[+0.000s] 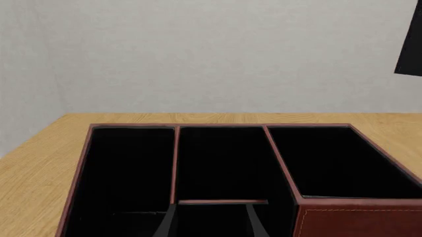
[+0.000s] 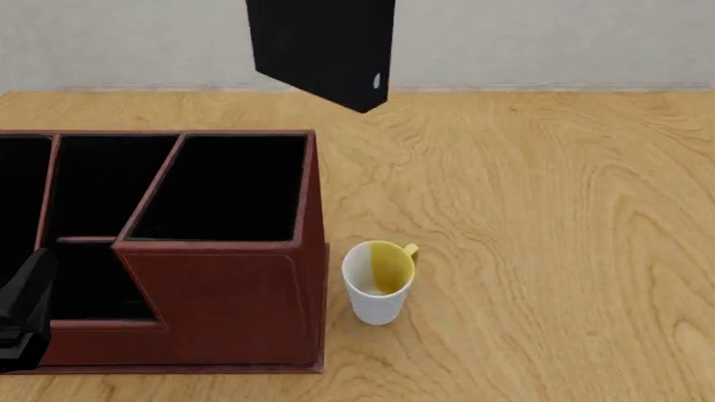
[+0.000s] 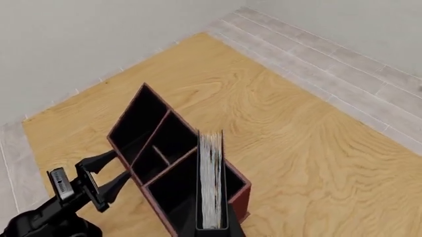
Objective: Pick up the book and place it in the right compartment of the caddy.
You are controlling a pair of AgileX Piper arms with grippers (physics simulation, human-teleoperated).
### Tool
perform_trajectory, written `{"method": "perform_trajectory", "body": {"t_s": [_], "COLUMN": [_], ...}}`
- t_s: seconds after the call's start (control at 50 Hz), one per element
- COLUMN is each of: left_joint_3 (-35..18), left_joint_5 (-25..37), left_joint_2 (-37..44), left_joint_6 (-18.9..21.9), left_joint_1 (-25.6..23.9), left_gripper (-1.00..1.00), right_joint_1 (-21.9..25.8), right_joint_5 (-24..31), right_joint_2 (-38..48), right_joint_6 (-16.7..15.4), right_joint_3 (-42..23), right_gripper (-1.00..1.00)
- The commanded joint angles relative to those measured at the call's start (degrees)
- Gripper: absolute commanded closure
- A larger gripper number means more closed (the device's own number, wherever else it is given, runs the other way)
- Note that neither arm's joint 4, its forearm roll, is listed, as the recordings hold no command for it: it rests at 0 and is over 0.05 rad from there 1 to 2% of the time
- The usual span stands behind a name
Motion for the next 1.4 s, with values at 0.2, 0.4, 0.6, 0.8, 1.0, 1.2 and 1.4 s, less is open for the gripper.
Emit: {"method": "perform_trajectory", "body": {"t_s": [0.2,0.4,0.6,0.8,1.0,1.2,1.4], "left_joint_3": [0.0,0.0,0.0,0.0,0.0,0.0,0.0], "left_joint_5": [0.0,0.0,0.0,0.0,0.0,0.0,0.0], "left_joint_2": [0.0,0.0,0.0,0.0,0.0,0.0,0.0], "left_joint_6": [0.0,0.0,0.0,0.0,0.0,0.0,0.0], "left_joint_1": [0.0,0.0,0.0,0.0,0.0,0.0,0.0], "left_gripper": [-1.0,-1.0,-1.0,-1.0,-1.0,-1.0,-1.0], "right_joint_1": [-9.3,-13.4,-14.1,-15.2,-15.8,-13.7,-11.4], "right_joint_5": [-3.9,-7.7,-9.3,-12.0,-13.2,-13.3,-13.3], "right_joint_2": [-0.5,0.2,2.4,4.7,7.3,8.0,8.8], "right_joint_6": [2.5,2.4,1.7,1.1,1.3,1.5,2.4], "right_joint_3": [1.4,3.6,3.0,3.5,2.7,1.0,-0.3], "right_gripper": [1.0,1.0,1.0,1.0,1.0,1.0,1.0]}}
